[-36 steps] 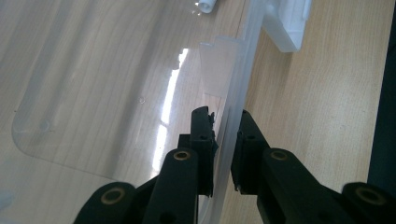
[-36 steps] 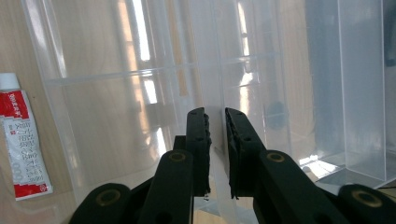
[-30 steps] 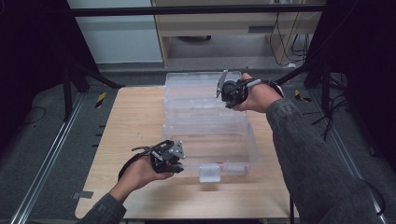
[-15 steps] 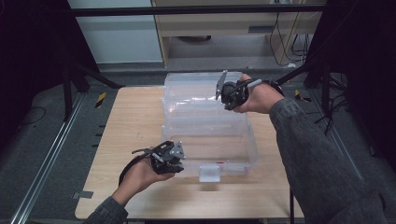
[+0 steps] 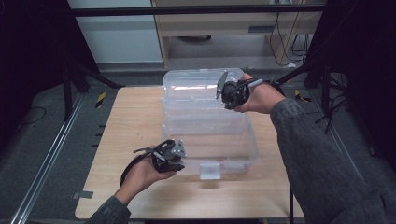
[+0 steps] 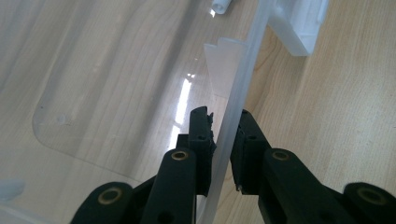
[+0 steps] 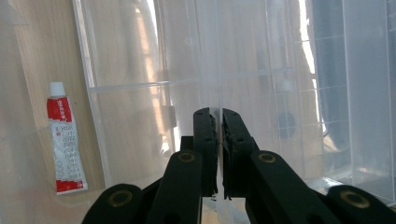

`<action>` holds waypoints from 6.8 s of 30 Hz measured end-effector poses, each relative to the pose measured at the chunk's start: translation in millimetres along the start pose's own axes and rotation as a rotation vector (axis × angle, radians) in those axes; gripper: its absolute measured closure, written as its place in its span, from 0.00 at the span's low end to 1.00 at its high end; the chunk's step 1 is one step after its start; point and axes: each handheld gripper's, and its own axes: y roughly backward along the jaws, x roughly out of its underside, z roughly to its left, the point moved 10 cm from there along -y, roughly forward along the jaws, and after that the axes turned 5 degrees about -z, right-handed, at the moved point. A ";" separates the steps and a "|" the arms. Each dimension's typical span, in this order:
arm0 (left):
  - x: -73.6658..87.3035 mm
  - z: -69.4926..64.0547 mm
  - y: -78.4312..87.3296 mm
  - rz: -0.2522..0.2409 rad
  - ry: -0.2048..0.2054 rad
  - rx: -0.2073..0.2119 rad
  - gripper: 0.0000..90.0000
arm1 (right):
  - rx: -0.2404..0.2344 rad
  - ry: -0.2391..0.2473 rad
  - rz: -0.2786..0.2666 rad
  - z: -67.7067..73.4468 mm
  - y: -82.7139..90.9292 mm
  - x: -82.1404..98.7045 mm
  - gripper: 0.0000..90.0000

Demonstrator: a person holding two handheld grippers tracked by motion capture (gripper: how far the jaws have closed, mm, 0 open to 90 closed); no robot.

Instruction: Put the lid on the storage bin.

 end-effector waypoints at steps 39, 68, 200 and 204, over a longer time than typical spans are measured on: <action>-0.1 -0.6 -2.2 -0.012 0.032 -0.043 0.85 | 0.053 0.060 -0.093 70.6 23.9 6.7 0.96; 0.6 1.1 -1.6 -0.029 -0.008 -0.047 0.84 | -0.009 0.061 -0.079 94.4 21.9 17.3 0.95; 10.6 32.8 95.9 -0.518 0.430 -0.139 0.99 | 0.265 -0.351 -0.189 152.7 41.1 140.6 0.20; 14.6 30.3 90.8 -0.517 0.439 -0.141 0.99 | 0.271 -0.367 -0.181 153.1 41.1 147.6 0.20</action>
